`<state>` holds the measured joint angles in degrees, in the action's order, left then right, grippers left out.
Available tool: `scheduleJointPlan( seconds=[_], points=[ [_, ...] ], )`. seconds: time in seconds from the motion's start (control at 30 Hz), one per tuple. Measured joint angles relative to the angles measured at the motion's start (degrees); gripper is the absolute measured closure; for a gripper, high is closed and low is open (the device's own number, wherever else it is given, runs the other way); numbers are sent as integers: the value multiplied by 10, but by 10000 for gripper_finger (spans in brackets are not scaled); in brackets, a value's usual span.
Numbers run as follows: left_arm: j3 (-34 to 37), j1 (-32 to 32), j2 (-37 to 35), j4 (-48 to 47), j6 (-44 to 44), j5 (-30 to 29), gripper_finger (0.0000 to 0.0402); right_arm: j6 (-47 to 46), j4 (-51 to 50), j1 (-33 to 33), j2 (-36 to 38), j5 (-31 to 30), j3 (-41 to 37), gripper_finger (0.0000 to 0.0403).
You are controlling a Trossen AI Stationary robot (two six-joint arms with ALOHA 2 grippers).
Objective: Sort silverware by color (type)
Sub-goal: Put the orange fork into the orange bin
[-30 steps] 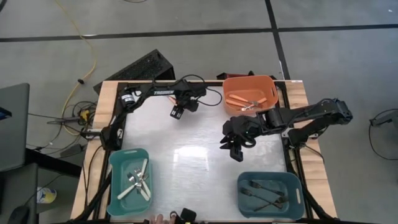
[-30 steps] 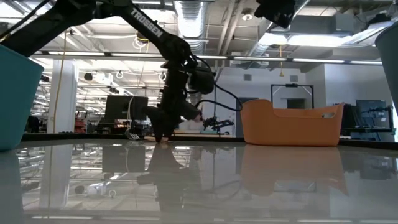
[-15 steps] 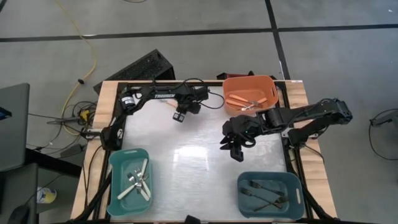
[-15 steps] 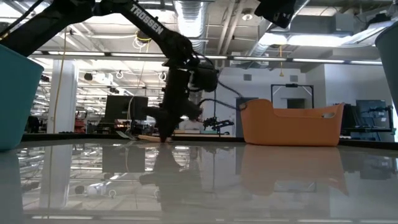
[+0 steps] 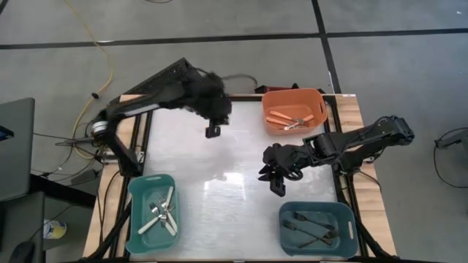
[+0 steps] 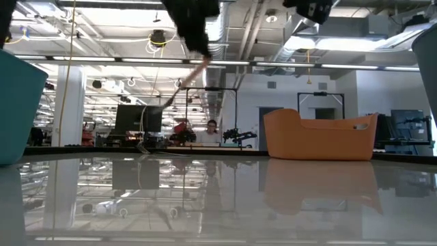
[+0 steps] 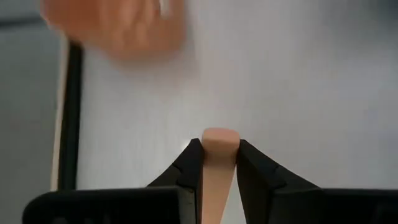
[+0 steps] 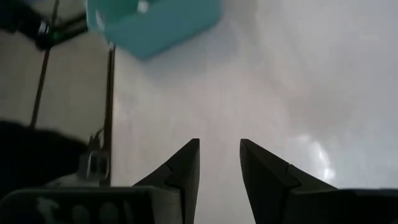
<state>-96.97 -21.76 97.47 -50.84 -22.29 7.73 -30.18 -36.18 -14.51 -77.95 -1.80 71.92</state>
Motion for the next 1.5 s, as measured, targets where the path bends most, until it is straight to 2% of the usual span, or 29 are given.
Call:
scheduleJointPlan(
  seconds=[0.07, 0.17, 0.3, 0.5, 0.57, 0.73, 0.87, 1.03, 1.2, 1.4, 1.5],
  points=[
    [0, 3, -41, 43, 79, 35, 355, 0, 22, -1, 0, -34, 0, 266],
    [7, 12, -93, 101, 179, 54, 355, 6, 71, 10, -10, -88, 0, 266],
    [81, 35, -168, 202, 262, 47, 355, 57, 127, 29, -20, -119, 0, 266],
    [288, 74, -283, 437, 393, -27, 355, 137, 247, 62, -61, -118, 2, 266],
    [344, 84, -310, 504, 427, -52, 355, 139, 250, 73, -73, -123, -1, 266],
    [430, 111, -355, 570, 460, -132, 355, 138, 275, 98, -108, -147, 0, 266],
    [451, 130, -360, 583, 468, -144, 355, 147, 292, 109, -132, -145, -1, 266],
    [456, 153, -356, 596, 426, -174, 355, 186, 332, 110, -152, -138, 0, 266],
    [457, 162, -356, 619, 441, -190, 355, 177, 342, 111, -151, -174, 0, 266],
    [457, 162, -356, 626, 448, -220, 355, 206, 360, 114, -151, -180, 0, 266],
    [457, 162, -356, 629, 471, -219, 355, 197, 356, 117, -151, -203, 0, 266]
  ],
)
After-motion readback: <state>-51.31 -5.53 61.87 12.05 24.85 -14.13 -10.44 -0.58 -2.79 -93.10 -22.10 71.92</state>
